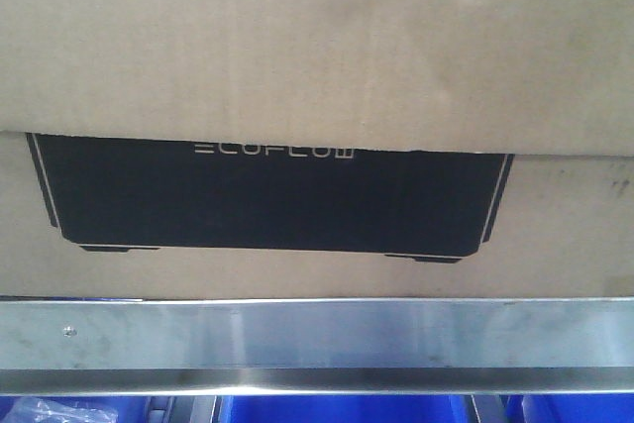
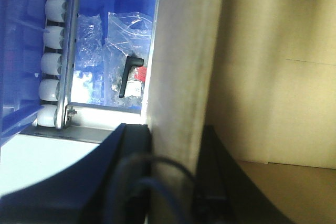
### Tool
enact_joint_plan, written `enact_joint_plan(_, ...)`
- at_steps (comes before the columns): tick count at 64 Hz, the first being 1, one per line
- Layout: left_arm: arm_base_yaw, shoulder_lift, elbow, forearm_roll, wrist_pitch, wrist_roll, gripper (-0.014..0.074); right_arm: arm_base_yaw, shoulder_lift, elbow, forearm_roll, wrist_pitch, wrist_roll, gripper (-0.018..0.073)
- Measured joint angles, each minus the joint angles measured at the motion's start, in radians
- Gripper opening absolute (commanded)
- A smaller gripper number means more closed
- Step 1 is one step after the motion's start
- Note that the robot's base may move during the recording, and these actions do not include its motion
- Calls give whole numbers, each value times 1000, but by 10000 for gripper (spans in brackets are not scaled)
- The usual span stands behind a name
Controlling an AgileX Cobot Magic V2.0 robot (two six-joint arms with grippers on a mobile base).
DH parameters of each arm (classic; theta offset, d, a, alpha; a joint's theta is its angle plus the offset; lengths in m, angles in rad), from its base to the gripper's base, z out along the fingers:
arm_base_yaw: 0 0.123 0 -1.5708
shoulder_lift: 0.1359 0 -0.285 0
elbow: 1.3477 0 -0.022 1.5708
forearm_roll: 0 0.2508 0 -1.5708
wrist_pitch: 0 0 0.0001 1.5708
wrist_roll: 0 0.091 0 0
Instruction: Grab box from left shelf to table start
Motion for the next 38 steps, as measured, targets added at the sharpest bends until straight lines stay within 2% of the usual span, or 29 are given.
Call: enact_joint_plan(38,2,-148,14,-13,5,2,-13,2,-80,-46,35,89,-2,22)
